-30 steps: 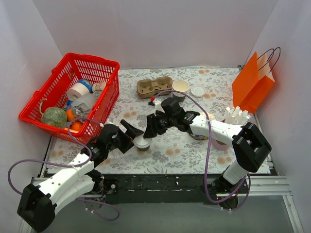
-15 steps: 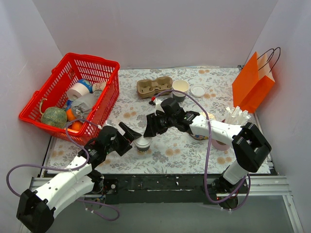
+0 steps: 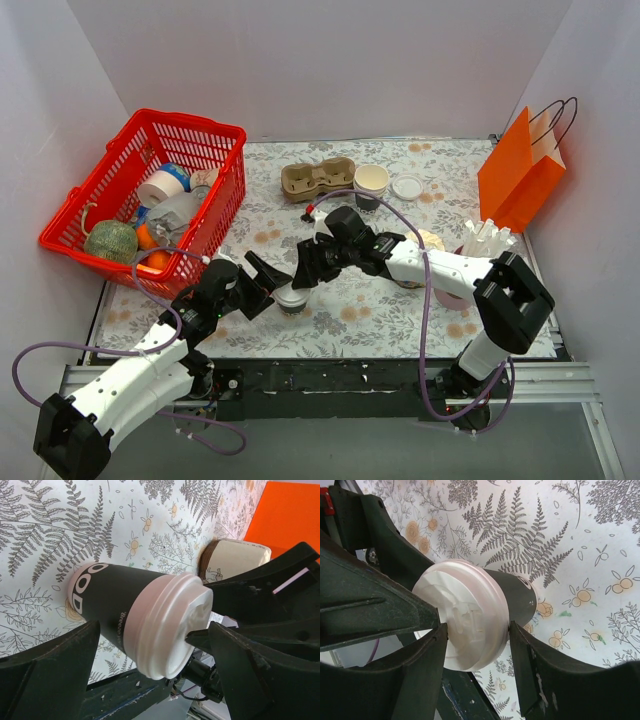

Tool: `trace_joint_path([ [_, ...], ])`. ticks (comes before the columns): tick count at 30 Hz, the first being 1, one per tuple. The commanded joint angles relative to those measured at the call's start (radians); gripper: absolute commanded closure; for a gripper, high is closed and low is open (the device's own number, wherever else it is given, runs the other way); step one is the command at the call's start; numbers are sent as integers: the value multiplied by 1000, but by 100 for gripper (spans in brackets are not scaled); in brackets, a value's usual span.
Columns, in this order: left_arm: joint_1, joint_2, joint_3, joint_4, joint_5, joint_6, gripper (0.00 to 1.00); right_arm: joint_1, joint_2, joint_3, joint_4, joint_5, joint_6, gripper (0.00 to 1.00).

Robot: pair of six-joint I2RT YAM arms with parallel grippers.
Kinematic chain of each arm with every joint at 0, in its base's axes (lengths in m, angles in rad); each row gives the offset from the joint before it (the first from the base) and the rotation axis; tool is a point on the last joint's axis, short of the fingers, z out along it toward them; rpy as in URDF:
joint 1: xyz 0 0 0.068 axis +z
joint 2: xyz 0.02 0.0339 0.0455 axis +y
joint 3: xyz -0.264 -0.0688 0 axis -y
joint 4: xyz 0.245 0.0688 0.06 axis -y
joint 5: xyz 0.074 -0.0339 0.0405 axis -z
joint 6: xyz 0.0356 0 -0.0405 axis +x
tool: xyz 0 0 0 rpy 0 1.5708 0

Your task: Pack the takeout coffee

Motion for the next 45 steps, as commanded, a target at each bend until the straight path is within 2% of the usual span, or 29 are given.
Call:
trace_joint_path([
  [1,4,-11,-17,32,24,8,12,19,16,18,27,17,8,40],
  [9,4,1,-20,-13,-10,8,37,21,-14,-9,36,65,32,40],
  [11,4,-1,-22,-13,-16,8,41,22,-19,-11,37,66,35,40],
  [18,3,-1,-37,-31,-26,5,71,21,-24,-26,28,100,63,45],
  [24,4,-8,-66,-31,-27,5,78,18,-39,-52,30,138,98,51],
  [26,4,-8,-75,-34,-29,2,77,10,-43,-70,31,144,110,60],
  [28,4,-7,-76,-46,-30,0,70,-2,-45,-86,31,143,117,62],
  [29,3,-8,-74,-57,-30,2,62,-5,-47,-92,27,140,123,61],
  [30,4,-8,-74,-65,-32,3,57,-8,-44,-95,24,135,124,60],
  [34,4,-21,-57,-62,-29,14,51,-22,-45,-94,14,92,126,52],
  [36,4,-16,-40,-34,-16,31,42,-22,-48,-74,7,72,123,49],
  [41,4,42,76,-19,-3,77,29,-22,-57,-17,-9,34,124,41],
  [42,3,48,87,-20,-6,80,23,-22,-60,-6,-7,32,124,39],
  [45,3,55,113,-30,-16,86,20,-28,-62,5,14,-4,144,33],
])
